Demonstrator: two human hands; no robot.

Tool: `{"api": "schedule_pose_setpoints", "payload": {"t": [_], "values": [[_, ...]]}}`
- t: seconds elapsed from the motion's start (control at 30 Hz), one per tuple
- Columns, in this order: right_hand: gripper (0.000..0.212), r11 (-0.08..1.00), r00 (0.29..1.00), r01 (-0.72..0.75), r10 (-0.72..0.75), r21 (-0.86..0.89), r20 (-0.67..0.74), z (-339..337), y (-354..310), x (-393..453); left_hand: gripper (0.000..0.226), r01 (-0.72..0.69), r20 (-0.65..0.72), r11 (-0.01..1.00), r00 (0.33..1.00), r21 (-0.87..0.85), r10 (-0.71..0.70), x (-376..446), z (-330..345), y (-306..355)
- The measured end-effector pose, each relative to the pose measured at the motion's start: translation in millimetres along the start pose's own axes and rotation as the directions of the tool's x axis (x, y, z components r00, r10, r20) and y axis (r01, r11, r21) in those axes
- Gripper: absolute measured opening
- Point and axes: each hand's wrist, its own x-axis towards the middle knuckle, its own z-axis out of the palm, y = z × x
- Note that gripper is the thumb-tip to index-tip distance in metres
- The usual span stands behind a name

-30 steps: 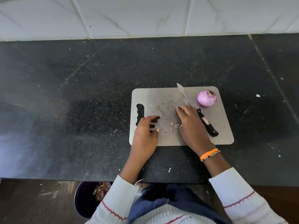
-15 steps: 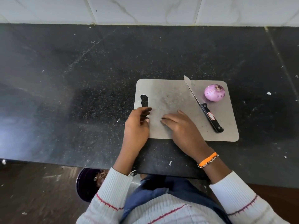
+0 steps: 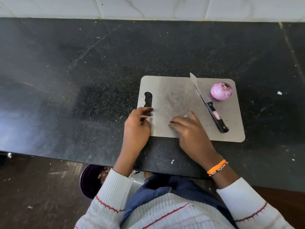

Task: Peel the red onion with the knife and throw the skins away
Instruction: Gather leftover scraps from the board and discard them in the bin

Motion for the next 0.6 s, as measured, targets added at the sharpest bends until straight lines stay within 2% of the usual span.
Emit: {"api": "schedule_pose_setpoints", "payload": {"t": [0.07,0.13,0.2,0.3,0.4,0.47,0.53,0.6], "values": [[0.032,0.996,0.993,-0.084,0.082,-0.025,-0.081,-14,9,-7,0.037,-0.073,0.054,0.996,0.996,0.058,0.07,-5,8,2],[0.044,0.975,0.975,-0.213,0.207,-0.066,-0.079,-25,12,-16,0.036,-0.172,0.105,0.972,0.982,0.157,0.157,-10,19,2],[0.052,0.931,0.948,-0.313,0.318,-0.19,-0.003,-27,12,-26,0.039,-0.249,0.147,0.913,0.966,0.323,0.211,-17,31,-1],[0.058,0.896,0.919,-0.31,0.368,-0.318,0.14,-18,9,-32,0.047,-0.319,0.199,0.794,0.947,0.518,0.251,-29,44,1],[0.05,0.931,0.935,-0.253,0.305,-0.262,0.18,-10,4,-27,0.056,-0.367,0.28,0.762,0.927,0.534,0.25,-36,51,6],[0.048,0.947,0.944,-0.264,0.293,-0.183,0.152,-11,4,-25,0.059,-0.382,0.327,0.764,0.915,0.519,0.235,-37,54,7],[0.045,0.948,0.947,-0.304,0.312,-0.094,0.082,-17,8,-23,0.061,-0.377,0.309,0.782,0.918,0.496,0.247,-36,53,7],[0.047,0.949,0.948,-0.315,0.316,-0.026,0.028,-22,12,-18,0.06,-0.343,0.232,0.822,0.937,0.455,0.262,-33,50,5]]}}
